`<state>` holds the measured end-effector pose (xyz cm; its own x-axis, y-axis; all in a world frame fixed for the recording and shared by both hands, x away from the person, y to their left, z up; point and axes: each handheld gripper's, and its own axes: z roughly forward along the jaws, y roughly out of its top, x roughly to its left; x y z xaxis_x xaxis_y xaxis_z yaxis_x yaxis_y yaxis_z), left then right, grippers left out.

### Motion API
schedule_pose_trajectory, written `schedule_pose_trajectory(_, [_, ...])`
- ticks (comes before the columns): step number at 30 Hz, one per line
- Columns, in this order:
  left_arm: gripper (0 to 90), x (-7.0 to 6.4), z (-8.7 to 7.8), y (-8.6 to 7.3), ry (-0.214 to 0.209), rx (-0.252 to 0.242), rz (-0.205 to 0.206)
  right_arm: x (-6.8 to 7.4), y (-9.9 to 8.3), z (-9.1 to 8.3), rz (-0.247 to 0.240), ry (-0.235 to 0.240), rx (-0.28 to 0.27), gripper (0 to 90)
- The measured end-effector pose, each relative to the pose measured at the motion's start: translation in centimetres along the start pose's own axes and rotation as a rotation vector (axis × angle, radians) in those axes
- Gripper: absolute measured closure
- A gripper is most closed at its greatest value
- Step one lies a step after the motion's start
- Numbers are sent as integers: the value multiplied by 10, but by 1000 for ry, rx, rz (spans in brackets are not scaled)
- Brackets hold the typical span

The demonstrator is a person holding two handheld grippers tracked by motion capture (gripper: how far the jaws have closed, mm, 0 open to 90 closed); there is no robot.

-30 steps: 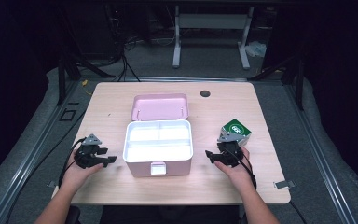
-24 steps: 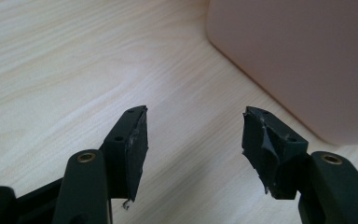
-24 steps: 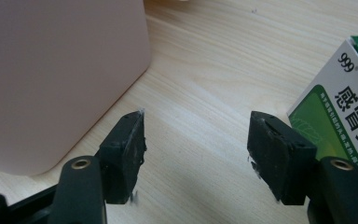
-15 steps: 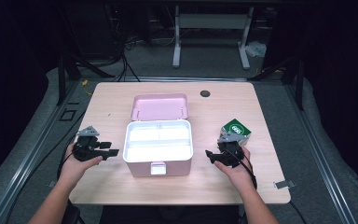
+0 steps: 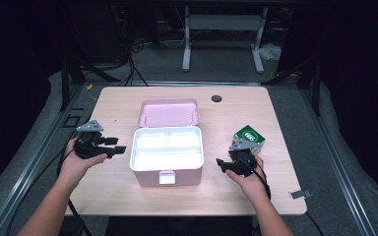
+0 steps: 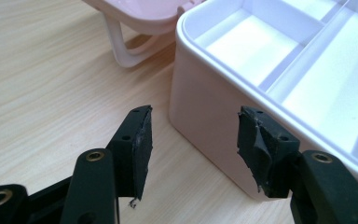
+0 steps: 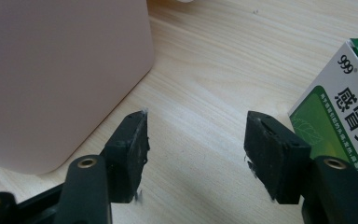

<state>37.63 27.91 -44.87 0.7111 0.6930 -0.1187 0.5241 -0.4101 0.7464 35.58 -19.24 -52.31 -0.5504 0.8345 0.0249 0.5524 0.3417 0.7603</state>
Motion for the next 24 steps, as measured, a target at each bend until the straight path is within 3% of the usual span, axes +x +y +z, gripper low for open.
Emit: schedule_pose_trajectory(24, [454,-19,3,38,-35,-1,73,-1,0,0,2,2,-3,409])
